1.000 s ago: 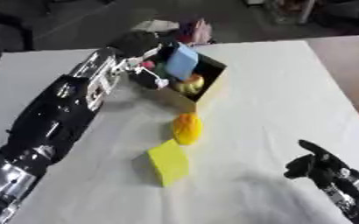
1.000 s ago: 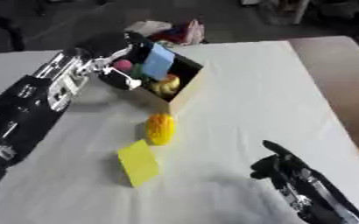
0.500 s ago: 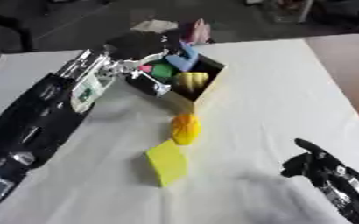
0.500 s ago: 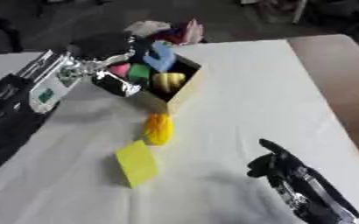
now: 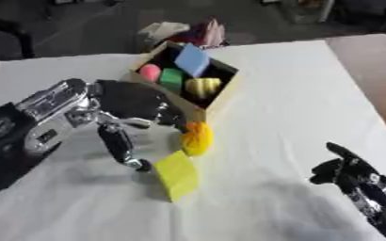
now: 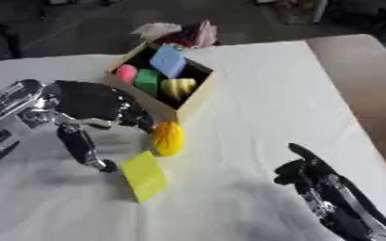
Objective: Pick up objects on the table and place them in the box.
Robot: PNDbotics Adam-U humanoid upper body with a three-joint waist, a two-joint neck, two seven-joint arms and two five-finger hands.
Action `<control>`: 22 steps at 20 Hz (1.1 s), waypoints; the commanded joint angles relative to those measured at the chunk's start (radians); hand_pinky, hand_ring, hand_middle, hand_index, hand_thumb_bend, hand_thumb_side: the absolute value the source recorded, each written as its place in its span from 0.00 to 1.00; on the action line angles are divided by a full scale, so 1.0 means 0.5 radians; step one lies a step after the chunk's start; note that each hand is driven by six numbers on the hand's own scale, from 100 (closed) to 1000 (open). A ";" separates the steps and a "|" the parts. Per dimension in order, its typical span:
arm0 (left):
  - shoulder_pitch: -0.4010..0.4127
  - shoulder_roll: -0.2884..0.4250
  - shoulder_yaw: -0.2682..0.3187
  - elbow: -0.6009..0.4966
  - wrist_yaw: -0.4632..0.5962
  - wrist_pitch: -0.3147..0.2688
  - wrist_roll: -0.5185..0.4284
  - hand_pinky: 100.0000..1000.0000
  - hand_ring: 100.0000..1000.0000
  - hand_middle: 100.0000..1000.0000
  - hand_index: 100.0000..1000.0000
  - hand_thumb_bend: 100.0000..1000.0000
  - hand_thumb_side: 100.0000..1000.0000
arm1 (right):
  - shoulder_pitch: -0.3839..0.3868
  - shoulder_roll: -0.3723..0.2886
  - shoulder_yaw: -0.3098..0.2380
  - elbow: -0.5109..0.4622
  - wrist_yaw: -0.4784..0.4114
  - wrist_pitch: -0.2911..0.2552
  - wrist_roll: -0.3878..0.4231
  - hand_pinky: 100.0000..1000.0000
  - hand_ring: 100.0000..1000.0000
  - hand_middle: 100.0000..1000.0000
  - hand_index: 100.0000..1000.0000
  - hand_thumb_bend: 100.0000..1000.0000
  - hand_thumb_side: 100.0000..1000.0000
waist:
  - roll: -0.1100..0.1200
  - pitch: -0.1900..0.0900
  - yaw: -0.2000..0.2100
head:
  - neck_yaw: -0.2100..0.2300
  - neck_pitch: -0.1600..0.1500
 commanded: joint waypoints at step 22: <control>-0.049 -0.138 -0.025 0.022 0.197 -0.218 -0.690 0.85 0.84 0.83 0.90 0.45 0.34 | -0.022 -0.023 -0.008 -0.022 0.007 0.005 0.003 0.69 0.64 0.64 1.00 0.00 0.65 | -0.009 -0.022 -0.011 | -0.016 -0.016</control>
